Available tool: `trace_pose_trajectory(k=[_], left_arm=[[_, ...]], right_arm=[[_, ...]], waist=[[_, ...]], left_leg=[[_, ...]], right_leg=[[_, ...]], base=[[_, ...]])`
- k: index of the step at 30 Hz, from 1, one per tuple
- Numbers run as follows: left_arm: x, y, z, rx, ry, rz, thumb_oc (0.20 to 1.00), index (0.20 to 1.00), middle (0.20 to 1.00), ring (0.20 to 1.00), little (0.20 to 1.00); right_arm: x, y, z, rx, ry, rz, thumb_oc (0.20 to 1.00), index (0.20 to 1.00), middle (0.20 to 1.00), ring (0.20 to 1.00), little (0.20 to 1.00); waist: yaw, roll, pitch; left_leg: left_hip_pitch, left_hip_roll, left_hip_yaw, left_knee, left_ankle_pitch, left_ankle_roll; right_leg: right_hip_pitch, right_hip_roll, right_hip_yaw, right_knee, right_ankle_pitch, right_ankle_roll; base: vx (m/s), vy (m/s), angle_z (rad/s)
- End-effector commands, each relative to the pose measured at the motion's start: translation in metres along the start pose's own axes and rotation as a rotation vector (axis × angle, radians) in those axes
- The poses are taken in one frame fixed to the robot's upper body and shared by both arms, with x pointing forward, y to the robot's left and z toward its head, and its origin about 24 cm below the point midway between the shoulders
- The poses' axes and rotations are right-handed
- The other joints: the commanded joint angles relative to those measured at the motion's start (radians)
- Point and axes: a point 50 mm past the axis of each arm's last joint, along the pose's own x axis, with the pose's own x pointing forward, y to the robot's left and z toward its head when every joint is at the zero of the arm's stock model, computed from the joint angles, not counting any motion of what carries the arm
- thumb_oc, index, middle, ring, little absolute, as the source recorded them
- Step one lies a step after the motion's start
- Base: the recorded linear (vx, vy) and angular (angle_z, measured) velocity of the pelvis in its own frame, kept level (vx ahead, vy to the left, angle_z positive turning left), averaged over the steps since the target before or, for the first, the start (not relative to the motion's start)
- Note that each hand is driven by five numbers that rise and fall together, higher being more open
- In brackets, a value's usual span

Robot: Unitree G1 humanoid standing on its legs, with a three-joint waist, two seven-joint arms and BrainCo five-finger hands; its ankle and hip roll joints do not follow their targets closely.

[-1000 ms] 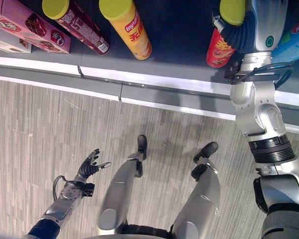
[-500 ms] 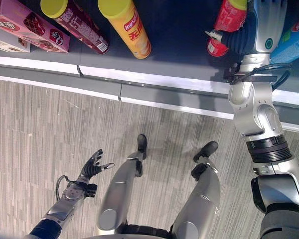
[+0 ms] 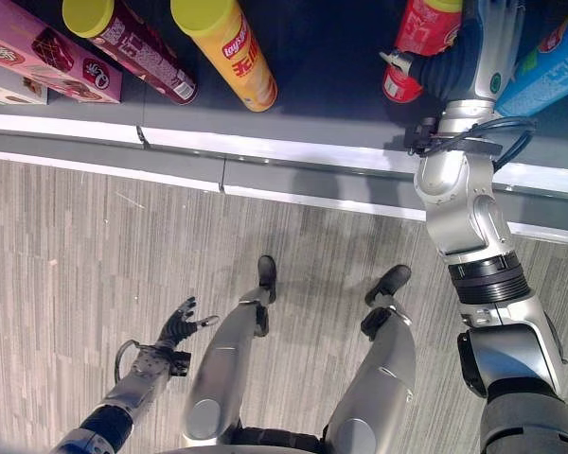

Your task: Put the goods on the table back onto the shelves and tidy them up.

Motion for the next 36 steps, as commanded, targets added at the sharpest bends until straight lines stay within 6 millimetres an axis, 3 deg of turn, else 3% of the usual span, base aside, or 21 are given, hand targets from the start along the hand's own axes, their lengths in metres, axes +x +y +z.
trace_pose_trajectory(k=[1,11,22,36], left_arm=[[-0.016,0.005,-0.020,-0.001,0.034,0.001,1.000,1.000,1.000,1.000,1.000],[-0.011,0.004,-0.015,-0.005,0.024,-0.005,1.000,1.000,1.000,1.000,1.000],[-0.009,0.006,-0.012,-0.015,0.018,0.003,1.000,1.000,1.000,1.000,1.000],[-0.008,0.015,-0.014,-0.022,0.040,0.024,1.000,1.000,1.000,1.000,1.000]], right_arm=[[-0.005,-0.002,-0.011,0.046,0.043,0.019,1.000,1.000,1.000,1.000,1.000],[-0.015,0.015,-0.029,0.149,0.184,0.082,1.000,1.000,1.000,1.000,1.000],[-0.024,0.022,-0.048,0.052,0.237,0.158,1.000,1.000,1.000,1.000,1.000],[-0.023,0.016,-0.021,0.008,0.037,0.236,1.000,1.000,1.000,1.000,1.000]], waist=[[0.017,0.016,-0.029],[0.018,0.007,-0.029],[0.018,-0.001,-0.029],[0.015,-0.011,-0.029]], left_leg=[[-0.005,0.044,0.002,-0.132,-0.005,-0.048],[-0.014,0.042,0.000,-0.137,0.001,-0.049],[-0.015,0.040,-0.004,-0.139,0.005,-0.050],[-0.008,0.048,-0.002,-0.139,0.008,-0.057]], right_leg=[[-0.036,-0.075,0.128,0.058,-0.013,0.152],[-0.044,-0.073,0.129,0.061,-0.012,0.150],[-0.044,-0.074,0.124,0.063,-0.011,0.150],[-0.038,-0.072,0.122,0.067,-0.011,0.150]], base=[[0.00,0.000,0.00],[0.00,0.000,0.00],[0.00,0.000,0.00],[0.00,0.000,0.00]])
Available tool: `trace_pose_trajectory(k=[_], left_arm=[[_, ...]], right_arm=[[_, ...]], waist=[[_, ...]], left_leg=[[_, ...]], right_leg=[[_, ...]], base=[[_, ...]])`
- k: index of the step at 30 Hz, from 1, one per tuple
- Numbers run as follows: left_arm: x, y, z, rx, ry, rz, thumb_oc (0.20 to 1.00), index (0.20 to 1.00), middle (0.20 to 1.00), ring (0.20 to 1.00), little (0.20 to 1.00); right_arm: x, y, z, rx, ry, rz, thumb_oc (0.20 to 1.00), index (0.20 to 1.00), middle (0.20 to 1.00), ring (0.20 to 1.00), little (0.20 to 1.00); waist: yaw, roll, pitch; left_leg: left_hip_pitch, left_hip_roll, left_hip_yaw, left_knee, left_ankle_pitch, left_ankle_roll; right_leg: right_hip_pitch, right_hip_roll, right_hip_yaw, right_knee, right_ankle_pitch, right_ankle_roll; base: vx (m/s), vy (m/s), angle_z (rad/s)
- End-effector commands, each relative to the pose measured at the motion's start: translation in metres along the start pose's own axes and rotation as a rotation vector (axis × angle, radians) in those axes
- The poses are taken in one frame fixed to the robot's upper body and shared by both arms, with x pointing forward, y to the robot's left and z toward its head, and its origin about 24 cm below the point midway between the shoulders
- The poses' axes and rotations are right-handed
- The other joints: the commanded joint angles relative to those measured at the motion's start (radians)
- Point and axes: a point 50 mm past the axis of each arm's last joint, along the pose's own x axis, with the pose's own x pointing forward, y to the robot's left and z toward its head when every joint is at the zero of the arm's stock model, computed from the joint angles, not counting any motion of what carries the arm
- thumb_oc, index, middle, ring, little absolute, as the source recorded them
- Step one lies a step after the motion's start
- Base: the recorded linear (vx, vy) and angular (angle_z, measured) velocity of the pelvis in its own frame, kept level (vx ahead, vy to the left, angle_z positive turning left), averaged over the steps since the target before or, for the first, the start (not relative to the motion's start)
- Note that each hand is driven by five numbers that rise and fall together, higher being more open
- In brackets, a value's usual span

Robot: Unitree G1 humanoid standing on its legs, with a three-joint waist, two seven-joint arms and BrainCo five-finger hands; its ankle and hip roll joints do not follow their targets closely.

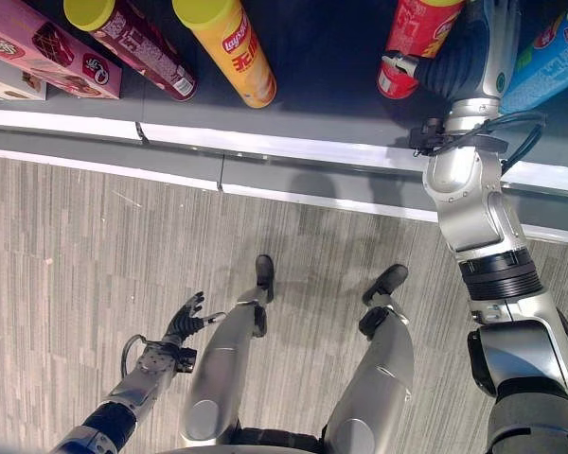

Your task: Put the goods on the table back onto the shelves and tidy them up.

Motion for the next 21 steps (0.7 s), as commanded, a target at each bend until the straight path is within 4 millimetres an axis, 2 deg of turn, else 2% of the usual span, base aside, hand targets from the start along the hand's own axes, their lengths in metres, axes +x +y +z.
trace_pose_trajectory(k=[1,8,14,21], left_arm=[[-0.012,0.015,-0.027,-0.007,0.088,0.033,1.000,1.000,1.000,1.000,1.000],[-0.012,0.016,-0.029,-0.009,0.097,0.037,1.000,1.000,1.000,1.000,1.000],[-0.012,0.014,-0.030,-0.015,0.101,0.041,1.000,1.000,1.000,1.000,1.000],[-0.012,0.015,-0.030,-0.017,0.099,0.044,1.000,1.000,1.000,1.000,1.000]], right_arm=[[-0.023,0.014,-0.012,-0.059,0.017,0.149,1.000,1.000,1.000,1.000,1.000],[-0.029,0.013,-0.007,-0.060,-0.015,0.165,1.000,1.000,1.000,1.000,1.000],[-0.047,0.020,-0.012,-0.061,0.003,0.218,1.000,1.000,1.000,1.000,1.000],[-0.057,0.023,-0.017,-0.085,0.005,0.269,1.000,1.000,1.000,1.000,1.000]], waist=[[0.020,0.001,-0.025],[0.013,-0.006,-0.025],[0.004,-0.014,-0.025],[0.000,-0.018,-0.025]], left_leg=[[-0.002,0.048,0.001,-0.124,-0.010,-0.055],[-0.002,0.051,0.002,-0.123,-0.010,-0.056],[-0.005,0.056,0.004,-0.123,-0.008,-0.060],[-0.011,0.058,0.005,-0.122,-0.006,-0.061]], right_leg=[[-0.028,-0.075,0.121,0.064,-0.018,0.158],[-0.029,-0.072,0.122,0.067,-0.019,0.158],[-0.029,-0.069,0.119,0.065,-0.017,0.158],[-0.035,-0.069,0.119,0.065,-0.016,0.158]], base=[[0.00,0.000,0.00],[0.00,0.000,0.00],[0.00,0.000,0.00],[0.00,-0.002,-0.01]])
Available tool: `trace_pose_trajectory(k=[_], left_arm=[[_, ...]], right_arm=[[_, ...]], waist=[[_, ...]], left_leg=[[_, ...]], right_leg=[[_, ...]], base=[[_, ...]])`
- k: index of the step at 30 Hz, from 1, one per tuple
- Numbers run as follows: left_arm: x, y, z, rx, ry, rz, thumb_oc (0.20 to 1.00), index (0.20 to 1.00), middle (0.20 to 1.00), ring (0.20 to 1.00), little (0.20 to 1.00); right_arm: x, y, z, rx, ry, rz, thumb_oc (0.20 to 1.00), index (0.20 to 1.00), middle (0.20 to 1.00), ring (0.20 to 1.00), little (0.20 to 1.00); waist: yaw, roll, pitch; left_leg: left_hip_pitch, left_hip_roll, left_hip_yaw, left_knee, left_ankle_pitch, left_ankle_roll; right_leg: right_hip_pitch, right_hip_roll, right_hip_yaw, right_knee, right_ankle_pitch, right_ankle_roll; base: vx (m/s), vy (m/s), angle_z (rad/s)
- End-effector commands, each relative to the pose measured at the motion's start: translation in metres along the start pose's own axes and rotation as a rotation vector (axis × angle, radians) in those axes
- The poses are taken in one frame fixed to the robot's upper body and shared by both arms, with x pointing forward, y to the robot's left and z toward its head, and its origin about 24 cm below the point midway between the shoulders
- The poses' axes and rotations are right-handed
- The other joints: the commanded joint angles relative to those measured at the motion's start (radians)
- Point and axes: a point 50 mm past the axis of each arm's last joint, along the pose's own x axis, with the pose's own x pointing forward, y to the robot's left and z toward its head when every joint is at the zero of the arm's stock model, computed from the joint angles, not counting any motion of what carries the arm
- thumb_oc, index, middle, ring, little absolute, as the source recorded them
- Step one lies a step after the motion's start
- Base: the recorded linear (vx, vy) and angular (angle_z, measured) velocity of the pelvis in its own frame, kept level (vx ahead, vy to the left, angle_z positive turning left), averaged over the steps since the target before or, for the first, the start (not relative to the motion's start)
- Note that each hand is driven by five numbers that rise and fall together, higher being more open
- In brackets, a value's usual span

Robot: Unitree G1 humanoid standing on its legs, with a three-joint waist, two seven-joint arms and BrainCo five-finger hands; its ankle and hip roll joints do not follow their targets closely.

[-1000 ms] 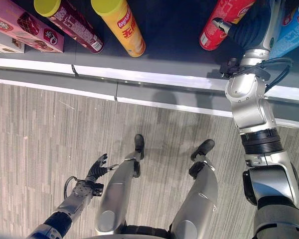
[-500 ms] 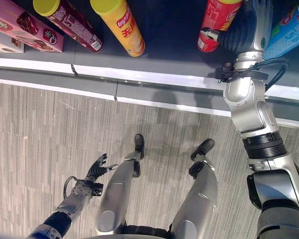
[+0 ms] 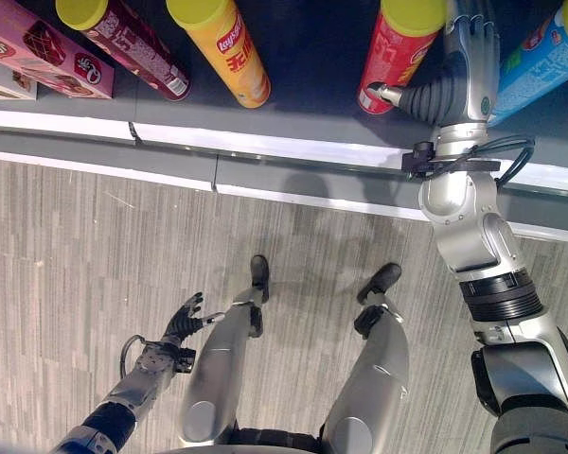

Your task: Put the goods on the table back onto the shelves and tidy them up.

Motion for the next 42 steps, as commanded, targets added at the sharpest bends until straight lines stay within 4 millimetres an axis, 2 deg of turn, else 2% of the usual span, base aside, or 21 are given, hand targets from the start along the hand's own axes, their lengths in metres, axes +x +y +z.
trace_pose_trajectory(k=[1,9,21,26,42], left_arm=[[-0.011,0.013,-0.026,-0.012,0.081,0.035,1.000,1.000,1.000,1.000,1.000],[-0.011,0.014,-0.025,-0.008,0.078,0.035,1.000,1.000,1.000,1.000,1.000],[-0.009,0.018,-0.024,-0.002,0.080,0.038,1.000,1.000,1.000,1.000,1.000],[-0.009,0.017,-0.025,-0.001,0.082,0.039,1.000,1.000,1.000,1.000,1.000],[-0.007,0.021,-0.022,-0.006,0.082,0.057,1.000,1.000,1.000,1.000,1.000]], right_arm=[[-0.031,0.021,-0.018,-0.061,0.054,0.202,1.000,1.000,1.000,1.000,1.000],[-0.026,0.024,-0.016,-0.060,0.043,0.212,1.000,1.000,1.000,1.000,1.000],[-0.008,0.026,0.007,-0.039,-0.064,0.219,1.000,1.000,1.000,1.000,1.000],[-0.008,0.030,0.012,-0.033,-0.086,0.239,1.000,1.000,1.000,1.000,1.000],[-0.006,0.029,0.012,-0.055,-0.086,0.226,1.000,1.000,1.000,1.000,1.000]], waist=[[0.017,0.012,-0.025],[0.020,0.013,-0.025],[0.034,0.016,-0.025],[0.037,0.016,-0.025],[0.035,0.012,-0.025]], left_leg=[[-0.010,0.048,0.005,-0.121,-0.006,-0.062],[-0.007,0.048,0.007,-0.124,-0.006,-0.062],[-0.005,0.047,0.004,-0.127,-0.003,-0.060],[-0.004,0.047,0.003,-0.126,-0.003,-0.061],[0.002,0.049,0.004,-0.126,0.000,-0.066]], right_leg=[[-0.035,-0.081,0.119,0.072,-0.017,0.160],[-0.034,-0.079,0.120,0.070,-0.014,0.160],[-0.032,-0.082,0.119,0.076,-0.014,0.160],[-0.030,-0.085,0.115,0.082,-0.016,0.160],[-0.024,-0.083,0.117,0.080,-0.015,0.160]], base=[[0.00,0.000,0.00],[0.00,0.000,0.00],[0.00,0.000,0.00],[0.00,0.000,0.00],[0.00,0.000,0.00]])
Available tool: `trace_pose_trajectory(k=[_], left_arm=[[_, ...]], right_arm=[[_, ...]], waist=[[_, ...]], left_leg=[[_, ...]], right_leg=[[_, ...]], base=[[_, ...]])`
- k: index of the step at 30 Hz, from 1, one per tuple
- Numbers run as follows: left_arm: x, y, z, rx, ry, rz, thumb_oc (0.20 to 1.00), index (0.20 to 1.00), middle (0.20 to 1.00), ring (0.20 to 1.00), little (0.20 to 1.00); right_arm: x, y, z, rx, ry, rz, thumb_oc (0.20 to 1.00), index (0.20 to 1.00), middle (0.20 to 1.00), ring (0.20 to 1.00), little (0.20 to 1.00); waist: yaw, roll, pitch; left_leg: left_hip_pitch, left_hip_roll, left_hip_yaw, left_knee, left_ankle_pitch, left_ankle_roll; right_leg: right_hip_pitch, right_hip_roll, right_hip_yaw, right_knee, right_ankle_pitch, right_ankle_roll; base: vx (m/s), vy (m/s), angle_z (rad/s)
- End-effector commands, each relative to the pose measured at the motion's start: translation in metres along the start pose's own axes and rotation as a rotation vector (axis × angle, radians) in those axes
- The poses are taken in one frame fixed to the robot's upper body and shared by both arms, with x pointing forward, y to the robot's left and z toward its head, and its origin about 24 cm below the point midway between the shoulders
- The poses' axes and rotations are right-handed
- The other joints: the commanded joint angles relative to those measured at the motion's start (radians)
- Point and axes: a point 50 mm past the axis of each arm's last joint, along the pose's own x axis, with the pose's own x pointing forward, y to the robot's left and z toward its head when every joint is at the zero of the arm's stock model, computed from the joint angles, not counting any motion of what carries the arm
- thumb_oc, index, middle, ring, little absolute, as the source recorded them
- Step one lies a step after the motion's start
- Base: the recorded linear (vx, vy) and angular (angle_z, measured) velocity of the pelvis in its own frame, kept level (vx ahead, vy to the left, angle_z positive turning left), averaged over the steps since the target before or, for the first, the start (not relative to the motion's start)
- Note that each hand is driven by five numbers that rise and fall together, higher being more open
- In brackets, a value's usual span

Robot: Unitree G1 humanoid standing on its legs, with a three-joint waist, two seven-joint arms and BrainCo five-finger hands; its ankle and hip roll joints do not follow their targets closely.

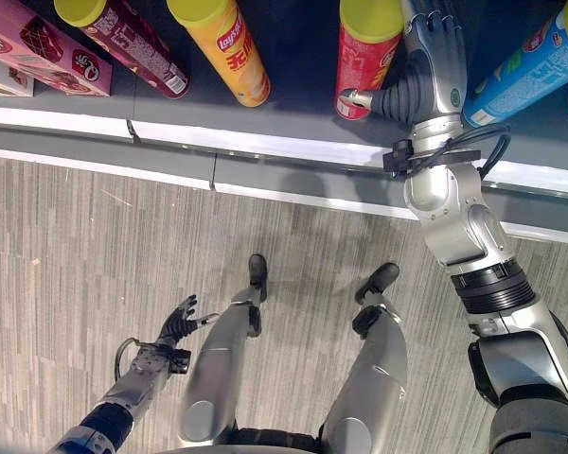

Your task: Put the goods on the table back onto the shelves and tidy them up.

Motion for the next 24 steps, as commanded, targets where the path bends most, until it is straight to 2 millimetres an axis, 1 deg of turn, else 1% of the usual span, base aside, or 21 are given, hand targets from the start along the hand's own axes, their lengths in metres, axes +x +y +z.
trace_pose_trajectory(k=[1,14,15,24], left_arm=[[-0.007,0.014,-0.018,0.007,0.062,0.036,1.000,1.000,1.000,1.000,1.000],[-0.005,0.018,-0.017,0.008,0.071,0.055,1.000,1.000,1.000,1.000,1.000],[-0.004,0.018,-0.017,0.002,0.072,0.056,1.000,1.000,1.000,1.000,1.000],[-0.003,0.021,-0.017,0.006,0.075,0.067,1.000,1.000,1.000,1.000,1.000]], right_arm=[[-0.017,0.018,-0.008,-0.051,0.010,0.147,1.000,1.000,1.000,1.000,1.000],[-0.014,0.012,-0.005,-0.070,-0.012,0.128,1.000,1.000,1.000,1.000,1.000],[-0.012,0.008,-0.003,-0.080,-0.023,0.114,1.000,1.000,1.000,1.000,1.000],[-0.007,0.000,0.000,-0.130,-0.065,0.094,1.000,1.000,1.000,1.000,1.000]], waist=[[0.020,0.011,-0.025],[0.011,0.006,-0.025],[0.008,0.003,-0.025],[0.008,-0.006,-0.025]], left_leg=[[0.003,0.049,0.003,-0.124,-0.002,-0.063],[0.002,0.054,0.009,-0.120,-0.003,-0.067],[0.000,0.056,0.009,-0.117,-0.003,-0.067],[0.002,0.061,0.010,-0.118,-0.002,-0.072]], right_leg=[[-0.022,-0.084,0.117,0.081,-0.016,0.161],[-0.026,-0.077,0.124,0.082,-0.014,0.161],[-0.028,-0.075,0.126,0.083,-0.015,0.161],[-0.026,-0.073,0.127,0.081,-0.014,0.161]], base=[[0.00,0.000,0.00],[0.00,0.000,0.00],[0.00,0.000,0.00],[0.00,0.000,0.00]])
